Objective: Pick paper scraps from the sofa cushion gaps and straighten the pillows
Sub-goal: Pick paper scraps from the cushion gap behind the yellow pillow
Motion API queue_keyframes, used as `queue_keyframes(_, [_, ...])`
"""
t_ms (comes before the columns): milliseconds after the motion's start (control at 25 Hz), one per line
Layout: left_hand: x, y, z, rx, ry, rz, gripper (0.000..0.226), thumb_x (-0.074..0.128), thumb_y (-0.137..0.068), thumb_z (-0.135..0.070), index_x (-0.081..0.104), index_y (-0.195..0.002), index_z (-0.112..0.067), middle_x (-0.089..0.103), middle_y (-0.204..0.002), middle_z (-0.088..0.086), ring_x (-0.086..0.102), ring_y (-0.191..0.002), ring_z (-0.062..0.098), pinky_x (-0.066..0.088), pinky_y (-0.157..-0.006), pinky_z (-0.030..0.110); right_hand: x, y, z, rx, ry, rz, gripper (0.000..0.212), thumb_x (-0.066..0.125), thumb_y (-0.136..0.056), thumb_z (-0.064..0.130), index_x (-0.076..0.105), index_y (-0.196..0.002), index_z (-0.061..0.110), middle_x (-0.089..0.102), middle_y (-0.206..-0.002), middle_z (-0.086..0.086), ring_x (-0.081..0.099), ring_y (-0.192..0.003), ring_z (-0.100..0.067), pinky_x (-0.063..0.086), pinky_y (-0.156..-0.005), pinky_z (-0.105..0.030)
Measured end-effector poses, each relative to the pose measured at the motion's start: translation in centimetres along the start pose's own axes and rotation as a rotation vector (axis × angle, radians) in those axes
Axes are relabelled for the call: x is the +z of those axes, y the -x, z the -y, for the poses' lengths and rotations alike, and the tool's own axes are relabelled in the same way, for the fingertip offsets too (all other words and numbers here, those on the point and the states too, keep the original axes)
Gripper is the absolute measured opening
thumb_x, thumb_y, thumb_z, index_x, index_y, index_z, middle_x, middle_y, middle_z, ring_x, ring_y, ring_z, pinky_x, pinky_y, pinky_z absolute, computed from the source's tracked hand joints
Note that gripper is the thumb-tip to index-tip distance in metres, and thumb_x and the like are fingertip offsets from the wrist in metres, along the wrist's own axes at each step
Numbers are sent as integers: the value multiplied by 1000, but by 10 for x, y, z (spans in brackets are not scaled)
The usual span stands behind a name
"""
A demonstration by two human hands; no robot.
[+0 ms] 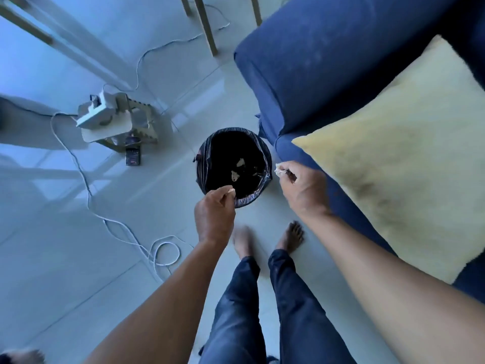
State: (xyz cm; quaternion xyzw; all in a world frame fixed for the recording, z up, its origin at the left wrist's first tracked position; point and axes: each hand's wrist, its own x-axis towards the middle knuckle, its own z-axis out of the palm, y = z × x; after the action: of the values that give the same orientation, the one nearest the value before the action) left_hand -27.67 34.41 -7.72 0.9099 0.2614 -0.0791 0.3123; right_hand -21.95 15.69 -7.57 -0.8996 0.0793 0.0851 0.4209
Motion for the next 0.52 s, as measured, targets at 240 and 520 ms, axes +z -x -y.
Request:
queue_keyframes(240, [12, -16, 81, -173, 162, -97, 14, 68, -87, -31, 78, -96, -28, 76, -80, -6, 70, -77, 12, 54, -78, 29, 107, -32, 23, -231, 45, -106, 17, 68, -83, 3, 75, -96, 11, 78, -93, -4, 68, -84, -21, 48, -77, -27])
queue_keyframes(520, [32, -72, 101, -156, 121, -49, 14, 62, -89, -34, 74, -92, -28, 70, -69, -9, 64, -68, 9, 50, -69, 26, 159, -44, -10, 218, 234, 316, 43, 54, -96, 11, 61, -137, 23, 65, -135, -3, 60, -125, -24, 44, -106, -27])
